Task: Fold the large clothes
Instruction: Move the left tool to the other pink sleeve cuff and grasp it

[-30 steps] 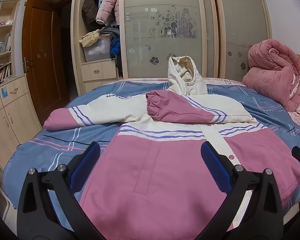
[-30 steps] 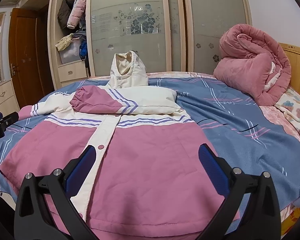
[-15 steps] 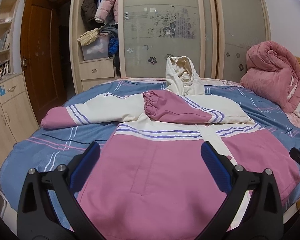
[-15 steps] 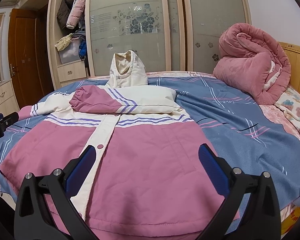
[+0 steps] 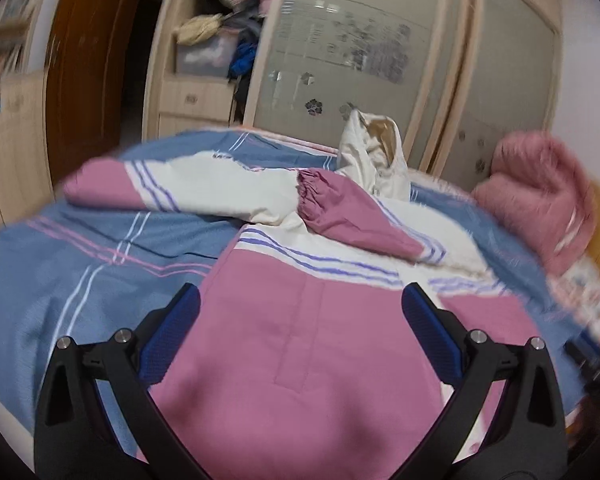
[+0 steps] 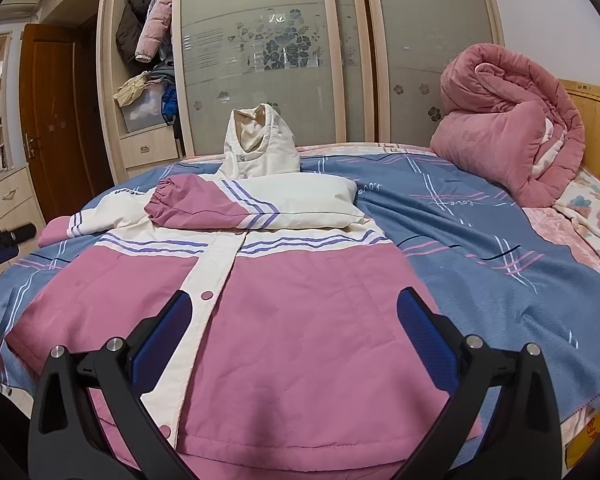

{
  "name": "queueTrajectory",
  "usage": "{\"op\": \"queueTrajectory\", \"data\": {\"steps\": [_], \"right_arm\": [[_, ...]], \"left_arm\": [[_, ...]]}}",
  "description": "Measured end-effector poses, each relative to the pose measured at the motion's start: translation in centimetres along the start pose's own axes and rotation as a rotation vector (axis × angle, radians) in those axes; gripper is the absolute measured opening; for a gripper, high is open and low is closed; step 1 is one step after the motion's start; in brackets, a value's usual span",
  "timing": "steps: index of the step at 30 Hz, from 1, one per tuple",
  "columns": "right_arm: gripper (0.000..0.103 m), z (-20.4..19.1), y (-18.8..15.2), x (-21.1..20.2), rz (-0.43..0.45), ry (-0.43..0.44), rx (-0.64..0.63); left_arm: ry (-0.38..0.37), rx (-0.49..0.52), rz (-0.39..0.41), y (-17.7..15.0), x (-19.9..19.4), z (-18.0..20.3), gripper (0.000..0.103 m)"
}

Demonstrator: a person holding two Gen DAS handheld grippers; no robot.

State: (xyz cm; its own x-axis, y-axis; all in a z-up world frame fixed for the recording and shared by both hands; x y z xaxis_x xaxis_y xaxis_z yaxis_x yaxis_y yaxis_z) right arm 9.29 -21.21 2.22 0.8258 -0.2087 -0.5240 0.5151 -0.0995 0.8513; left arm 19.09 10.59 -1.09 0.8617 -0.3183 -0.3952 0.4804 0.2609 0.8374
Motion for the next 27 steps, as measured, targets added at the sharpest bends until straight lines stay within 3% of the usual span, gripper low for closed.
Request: {"op": "queueTrajectory", "data": {"steps": [3, 6, 9, 11, 16, 21, 27], "right_arm": [[0.102, 0.1, -0.1, 0.0, -0.005, 0.01, 0.004], [0.102, 0.1, -0.1, 0.3, -0.017, 0.024, 0.015], [0.102, -0.1, -0.2, 0.6, -0.029, 0.035, 0.016], [0.102, -0.6, -0.3, 0.7, -0.037, 0.051, 0.015], [0.102, -1.7, -0.3, 0.4, -0.033, 0.08, 0.003], [0.102, -2.1, -0.7, 0.8, -0.049, 0.08, -0.01], [0.102, -2.2, -1.0, 1.7, -0.068, 0.073, -0.013]], "left_arm": [[-0.044, -0.174, 0.043, 1.7, -1.0, -4.6, 0.101], [-0.097, -0.412, 0.127, 3.5, -2.6, -11.2, 0.101], [-0.237, -0.62, 0.203, 5.1, -3.4, -16.5, 0.101], [-0.284, -0.711, 0.254, 6.3, -3.6, -20.2, 0.101], [-0.358, -0.842, 0.272, 9.1, -1.0, -27.5, 0.101], [-0.26, -0.874, 0.265, 10.6, 2.3, -33.8, 0.1], [-0.161, -0.873, 0.202, 10.3, 6.9, -37.3, 0.096]]}}
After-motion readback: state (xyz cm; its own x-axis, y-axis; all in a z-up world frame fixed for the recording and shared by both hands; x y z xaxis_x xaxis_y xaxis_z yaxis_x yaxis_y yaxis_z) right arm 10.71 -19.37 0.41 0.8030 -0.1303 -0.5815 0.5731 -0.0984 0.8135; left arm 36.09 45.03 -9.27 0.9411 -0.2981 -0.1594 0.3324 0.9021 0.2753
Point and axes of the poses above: each gripper's, at about its wrist camera, not at the fingertips, and x roughly the way its jaws point, z to its right, y to its top, the point moved 10 cm from there along x, roughly the way its jaws point, and after that the axes turned 13 degrees about -y, right-handed, at the moved point
